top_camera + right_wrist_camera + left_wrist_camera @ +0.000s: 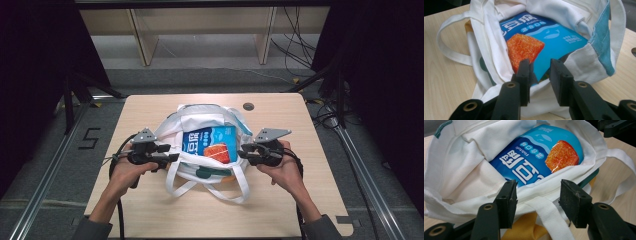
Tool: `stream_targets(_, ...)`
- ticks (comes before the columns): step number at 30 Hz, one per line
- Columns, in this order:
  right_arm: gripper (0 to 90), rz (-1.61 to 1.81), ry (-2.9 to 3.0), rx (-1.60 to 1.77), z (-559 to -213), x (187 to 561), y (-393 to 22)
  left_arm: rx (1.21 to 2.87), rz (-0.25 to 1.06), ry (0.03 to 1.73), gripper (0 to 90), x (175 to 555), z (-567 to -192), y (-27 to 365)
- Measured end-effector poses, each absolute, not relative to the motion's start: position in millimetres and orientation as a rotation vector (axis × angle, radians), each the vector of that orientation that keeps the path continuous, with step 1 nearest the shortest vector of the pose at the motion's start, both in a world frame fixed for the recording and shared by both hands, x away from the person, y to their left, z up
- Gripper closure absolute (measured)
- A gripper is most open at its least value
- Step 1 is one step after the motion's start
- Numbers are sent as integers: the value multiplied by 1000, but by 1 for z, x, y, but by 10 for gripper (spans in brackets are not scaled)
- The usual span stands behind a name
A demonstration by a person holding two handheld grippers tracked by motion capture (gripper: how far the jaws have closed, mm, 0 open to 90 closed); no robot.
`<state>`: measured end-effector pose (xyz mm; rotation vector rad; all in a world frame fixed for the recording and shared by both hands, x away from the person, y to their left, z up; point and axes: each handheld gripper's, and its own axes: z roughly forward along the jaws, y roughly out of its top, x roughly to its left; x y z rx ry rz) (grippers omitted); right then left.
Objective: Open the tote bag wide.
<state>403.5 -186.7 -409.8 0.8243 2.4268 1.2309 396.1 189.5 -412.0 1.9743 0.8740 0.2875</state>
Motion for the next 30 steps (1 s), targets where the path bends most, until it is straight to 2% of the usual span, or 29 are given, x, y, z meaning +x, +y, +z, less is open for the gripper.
stream_targets(8,640,1238,2419,838,-408,403,-192,1977,282,869,398,393,-410,193)
stream_targets(30,549,1241,2389,857,-407,398,-206,1965,287,859,331,379,-407,196)
